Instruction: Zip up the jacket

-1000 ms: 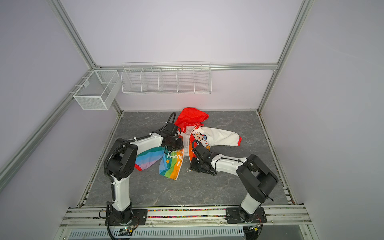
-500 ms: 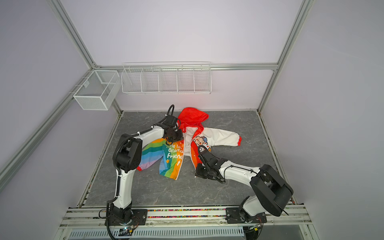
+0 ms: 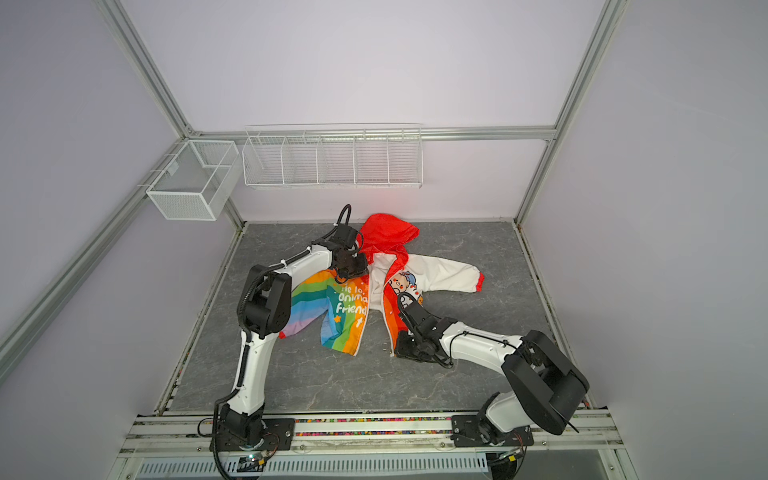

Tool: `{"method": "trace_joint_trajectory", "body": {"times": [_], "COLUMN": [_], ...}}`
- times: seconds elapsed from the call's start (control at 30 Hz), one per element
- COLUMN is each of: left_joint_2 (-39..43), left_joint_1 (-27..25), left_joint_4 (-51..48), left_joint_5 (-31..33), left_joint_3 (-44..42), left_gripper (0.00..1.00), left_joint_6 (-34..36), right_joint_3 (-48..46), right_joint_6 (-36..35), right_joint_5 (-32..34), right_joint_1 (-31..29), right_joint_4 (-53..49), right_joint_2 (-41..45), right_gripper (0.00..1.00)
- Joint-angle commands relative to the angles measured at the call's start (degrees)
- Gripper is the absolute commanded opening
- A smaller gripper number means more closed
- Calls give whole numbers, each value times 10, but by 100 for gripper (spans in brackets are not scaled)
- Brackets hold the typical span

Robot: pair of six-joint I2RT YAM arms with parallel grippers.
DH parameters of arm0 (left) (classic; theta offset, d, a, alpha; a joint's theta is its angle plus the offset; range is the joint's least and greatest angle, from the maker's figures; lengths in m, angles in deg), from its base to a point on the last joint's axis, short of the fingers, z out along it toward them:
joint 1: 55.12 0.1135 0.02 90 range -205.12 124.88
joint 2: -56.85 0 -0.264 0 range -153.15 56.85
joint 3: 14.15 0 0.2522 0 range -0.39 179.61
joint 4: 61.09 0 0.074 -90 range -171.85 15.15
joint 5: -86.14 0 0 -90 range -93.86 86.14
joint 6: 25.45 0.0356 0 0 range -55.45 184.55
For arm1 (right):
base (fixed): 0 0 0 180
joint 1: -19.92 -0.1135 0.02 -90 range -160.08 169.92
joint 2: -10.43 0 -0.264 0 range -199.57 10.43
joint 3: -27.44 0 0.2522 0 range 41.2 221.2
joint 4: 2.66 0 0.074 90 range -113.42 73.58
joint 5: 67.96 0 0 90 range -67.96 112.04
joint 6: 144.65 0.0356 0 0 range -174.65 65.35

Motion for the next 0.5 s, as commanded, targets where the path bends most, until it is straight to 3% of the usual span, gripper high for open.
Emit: {"method": "trace_joint_trajectory", "body": {"times": [0.0,0.17,0.47], "left_joint_2": [67,178,456], "left_joint_1": [3,1,-8], "left_joint_4": [-5,22,70], "left_joint_5": [3,16,35], "left_joint_3": [-18,-100,-337], "left_gripper": [29,38,43], "left_joint_6": [14,5,1], "right_joint_3": [24,54,105], "right_joint_6": [-21,-49,-123], "right_joint_5": [25,67,127], "right_joint_1": [2,2,1], "right_joint_4": [-56,-119,-165], "right_joint_2": [38,87,138], "right_gripper": [51,65,70]}}
